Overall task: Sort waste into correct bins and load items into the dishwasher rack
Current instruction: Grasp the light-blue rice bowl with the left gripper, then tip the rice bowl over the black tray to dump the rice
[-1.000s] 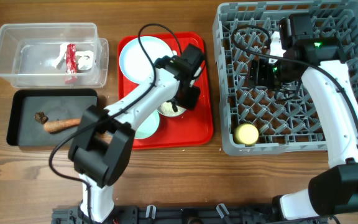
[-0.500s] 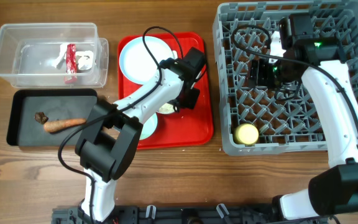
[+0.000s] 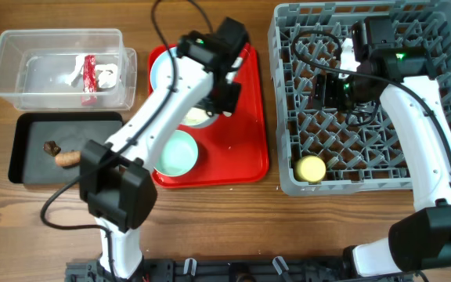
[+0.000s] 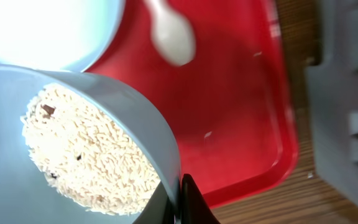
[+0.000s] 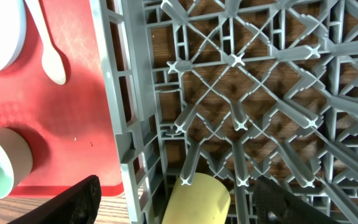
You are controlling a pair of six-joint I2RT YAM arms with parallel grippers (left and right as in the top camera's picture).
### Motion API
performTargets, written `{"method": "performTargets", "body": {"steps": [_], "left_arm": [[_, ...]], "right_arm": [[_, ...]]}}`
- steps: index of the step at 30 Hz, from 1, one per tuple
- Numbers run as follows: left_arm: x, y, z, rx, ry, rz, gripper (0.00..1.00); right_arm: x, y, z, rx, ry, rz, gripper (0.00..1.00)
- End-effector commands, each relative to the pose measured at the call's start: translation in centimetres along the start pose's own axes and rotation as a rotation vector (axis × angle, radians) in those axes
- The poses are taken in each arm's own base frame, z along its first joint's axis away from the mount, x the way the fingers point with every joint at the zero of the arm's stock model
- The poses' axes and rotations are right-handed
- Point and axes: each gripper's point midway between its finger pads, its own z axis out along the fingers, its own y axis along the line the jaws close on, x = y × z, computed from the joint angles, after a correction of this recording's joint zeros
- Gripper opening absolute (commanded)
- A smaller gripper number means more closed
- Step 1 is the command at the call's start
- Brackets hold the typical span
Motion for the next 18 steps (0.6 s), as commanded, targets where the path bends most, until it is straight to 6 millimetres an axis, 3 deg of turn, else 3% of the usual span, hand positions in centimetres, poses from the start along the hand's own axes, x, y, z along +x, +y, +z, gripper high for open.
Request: {"method": "performTargets", "body": {"steps": [1,6,9,14,15,18], "left_arm": [[1.0,6.5,-2.1,-0.048,0.031,-0.159,0.04],[3.9,14.9,-2.5,-0.068,0.131,-0.387,0.04],[5.2,18.3,-2.1,-0.071,0.154,-0.480,0.04],[7.1,21.9,-1.1,-0.067,0.188,-0.563,0.04],[6.6,22.8,-1.0,-0.037,0.151,-0.593,0.04],[3.9,22.2,-1.4,0.229,0.014,-0.550,0.04]], "right_arm": [[-0.5,0.1,-0.9,0.003,-0.035,-0.018,0.80],[-0.5,0.1,-0.9,0.003,-0.035,-0.018,0.80],[-0.5,0.1,-0.9,0.003,-0.034,-0.017,0.80],[-0.7,0.2,-0.9,0.001,-0.041,-0.019,0.80],[-0.7,0.2,-0.9,0.001,-0.041,-0.018,0.80],[-0.6,0.1,-0.9,0.002,-0.040,-0.019,0.80]]}}
